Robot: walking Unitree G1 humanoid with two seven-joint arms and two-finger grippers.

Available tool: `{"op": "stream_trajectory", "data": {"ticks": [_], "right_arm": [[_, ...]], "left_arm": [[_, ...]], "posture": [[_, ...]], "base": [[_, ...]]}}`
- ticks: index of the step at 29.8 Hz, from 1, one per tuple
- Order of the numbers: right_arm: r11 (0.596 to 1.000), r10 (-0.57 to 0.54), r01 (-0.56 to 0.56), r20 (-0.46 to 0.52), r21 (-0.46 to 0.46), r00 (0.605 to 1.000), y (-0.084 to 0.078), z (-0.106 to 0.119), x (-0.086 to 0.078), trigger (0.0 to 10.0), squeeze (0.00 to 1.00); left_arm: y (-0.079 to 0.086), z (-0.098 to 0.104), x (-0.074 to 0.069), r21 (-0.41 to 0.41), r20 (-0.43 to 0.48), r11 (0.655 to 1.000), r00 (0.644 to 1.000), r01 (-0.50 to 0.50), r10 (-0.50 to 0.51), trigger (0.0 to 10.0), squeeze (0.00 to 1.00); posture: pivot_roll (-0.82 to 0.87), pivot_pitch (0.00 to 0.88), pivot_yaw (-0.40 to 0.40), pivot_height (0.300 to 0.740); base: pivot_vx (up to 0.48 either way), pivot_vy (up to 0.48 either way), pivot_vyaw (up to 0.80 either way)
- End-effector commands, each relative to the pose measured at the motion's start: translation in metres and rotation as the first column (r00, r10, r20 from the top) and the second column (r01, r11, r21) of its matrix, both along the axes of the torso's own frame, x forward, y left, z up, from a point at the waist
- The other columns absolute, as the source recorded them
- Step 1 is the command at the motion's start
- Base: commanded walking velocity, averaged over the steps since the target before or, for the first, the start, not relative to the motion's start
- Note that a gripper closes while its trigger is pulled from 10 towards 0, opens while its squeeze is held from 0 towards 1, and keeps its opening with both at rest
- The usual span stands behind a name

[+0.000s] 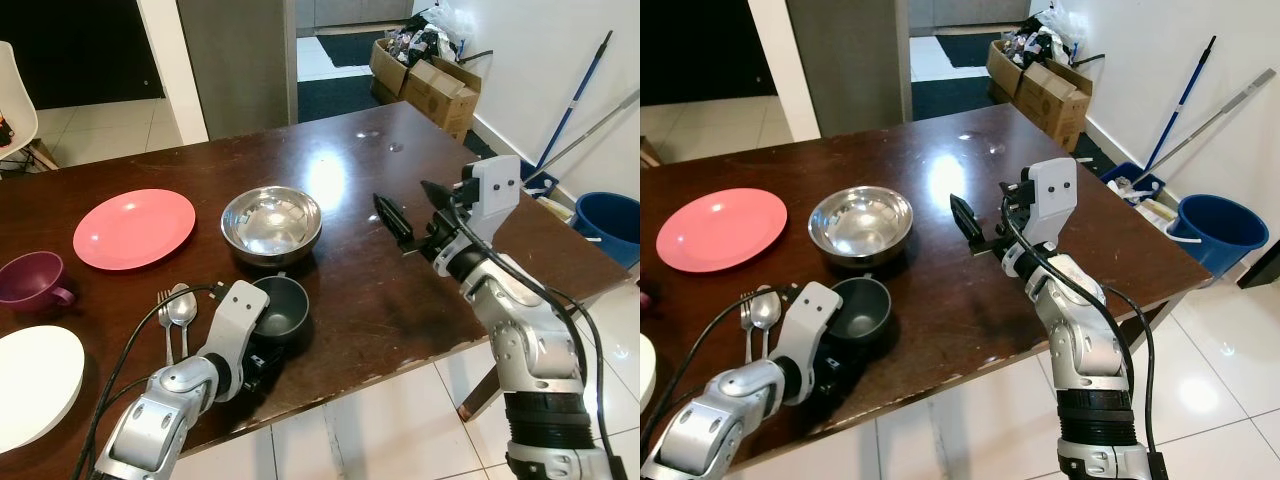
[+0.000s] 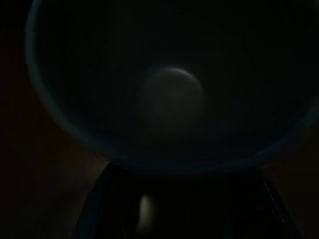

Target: Setting the table

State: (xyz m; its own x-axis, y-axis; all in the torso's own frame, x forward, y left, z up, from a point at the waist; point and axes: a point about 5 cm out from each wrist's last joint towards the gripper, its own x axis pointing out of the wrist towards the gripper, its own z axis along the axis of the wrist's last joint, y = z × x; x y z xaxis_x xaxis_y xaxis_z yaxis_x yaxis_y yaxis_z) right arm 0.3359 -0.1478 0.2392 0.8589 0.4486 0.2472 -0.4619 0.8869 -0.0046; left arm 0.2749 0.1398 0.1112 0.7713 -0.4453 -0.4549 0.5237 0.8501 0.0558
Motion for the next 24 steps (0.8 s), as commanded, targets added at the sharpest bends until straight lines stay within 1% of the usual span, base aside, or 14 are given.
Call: {"op": "stream_trajectory", "data": {"ticks": [1, 3, 6, 9, 10, 11, 12, 13, 14, 15, 16, 18, 21, 24], "right_arm": [[1.0, 0.026, -0.026, 0.009, 0.004, 1.0, 0.003, 0.001, -0.005, 10.0, 0.0], [0.999, 0.034, -0.035, 0.024, 0.008, 0.999, 0.005, 0.003, -0.011, 10.0, 0.0], [1.0, 0.025, -0.025, 0.031, 0.017, 0.999, 0.005, 0.003, -0.014, 10.0, 0.0], [1.0, -0.013, 0.012, 0.036, 0.008, 0.999, 0.015, -0.009, -0.04, 10.0, 0.0], [1.0, -0.014, 0.014, 0.026, 0.025, 1.0, 0.018, -0.012, -0.047, 10.0, 0.0], [1.0, -0.014, 0.014, 0.026, 0.025, 1.0, 0.018, -0.012, -0.047, 10.0, 0.0], [0.999, -0.013, 0.012, 0.015, 0.037, 1.0, 0.021, -0.015, -0.051, 10.0, 0.0], [0.999, -0.008, 0.008, 0.006, 0.037, 1.0, 0.025, -0.018, -0.054, 10.0, 0.0], [0.999, -0.008, 0.008, 0.006, 0.037, 1.0, 0.025, -0.018, -0.054, 10.0, 0.0], [0.999, -0.004, 0.004, 0.001, 0.033, 1.0, 0.028, -0.02, -0.056, 10.0, 0.0], [0.999, -0.004, 0.004, 0.001, 0.033, 1.0, 0.028, -0.02, -0.056, 10.0, 0.0], [0.999, -0.033, 0.033, -0.004, 0.027, 0.999, 0.029, -0.022, -0.054, 10.0, 0.0], [0.994, -0.105, 0.105, 0.005, 0.008, 0.994, 0.024, -0.023, -0.049, 10.0, 0.0], [0.992, -0.123, 0.123, 0.002, -0.01, 0.992, 0.021, -0.025, -0.049, 10.0, 0.0]], "left_arm": [[0.012, 0.008, -0.005, -0.002, 0.03, 1.0, 0.999, 0.015, -0.015, 10.0, 0.0], [0.025, 0.024, -0.011, 0.019, 0.106, 0.999, 0.993, 0.043, -0.045, 10.0, 0.0], [0.032, 0.032, -0.015, 0.032, 0.144, 0.999, 0.989, 0.039, -0.043, 10.0, 0.0], [0.051, 0.058, -0.037, 0.03, 0.271, 0.997, 0.96, -0.077, 0.066, 10.0, 0.0], [0.052, 0.066, -0.042, -0.005, 0.321, 0.992, 0.939, -0.13, 0.124, 10.0, 0.0], [0.052, 0.066, -0.042, -0.005, 0.321, 0.992, 0.939, -0.13, 0.124, 10.0, 0.0], [0.051, 0.073, -0.043, -0.056, 0.361, 0.983, 0.914, -0.177, 0.185, 10.0, 0.0], [0.046, 0.082, -0.04, -0.13, 0.406, 0.966, 0.877, -0.223, 0.257, 10.0, 0.0], [0.046, 0.082, -0.04, -0.13, 0.406, 0.966, 0.877, -0.223, 0.257, 10.0, 0.0], [0.042, 0.088, -0.037, -0.18, 0.428, 0.952, 0.852, -0.248, 0.303, 10.0, 0.0], [0.042, 0.088, -0.037, -0.18, 0.428, 0.952, 0.852, -0.248, 0.303, 10.0, 0.0], [0.031, 0.098, -0.024, -0.262, 0.475, 0.925, 0.798, -0.275, 0.371, 10.0, 0.0], [0.021, 0.106, -0.003, -0.341, 0.494, 0.881, 0.735, -0.328, 0.465, 10.0, 0.0], [0.016, 0.106, 0.004, -0.352, 0.494, 0.872, 0.723, -0.341, 0.482, 10.0, 0.0]], "posture": [[0.02, 0.046, 0.09, 0.74], [0.03, 0.044, 0.089, 0.74], [0.03, 0.043, 0.089, 0.74], [0.04, 0.039, 0.089, 0.74], [0.04, 0.039, 0.085, 0.74], [0.04, 0.039, 0.085, 0.74], [0.03, 0.038, 0.078, 0.74], [0.03, 0.034, 0.064, 0.74], [0.03, 0.034, 0.064, 0.74], [0.03, 0.034, 0.064, 0.74], [0.03, 0.034, 0.064, 0.74], [0.01, 0.021, 0.04, 0.74], [-0.01, 0.004, 0.022, 0.74], [-0.02, 0.0, 0.017, 0.74]], "base": [[0.0, 0.0, 0.0], [0.0, 0.0, 0.0], [0.0, 0.0, 0.0], [0.0, 0.0, 0.0], [0.0, 0.0, 0.0], [0.0, 0.0, 0.0], [0.0, 0.0, 0.0], [0.0, 0.0, 0.0], [0.0, 0.0, 0.0], [0.0, 0.0, 0.0], [0.0, 0.0, 0.0], [0.0, 0.0, 0.0], [0.0, 0.0, 0.0], [0.0, 0.0, 0.0]]}}
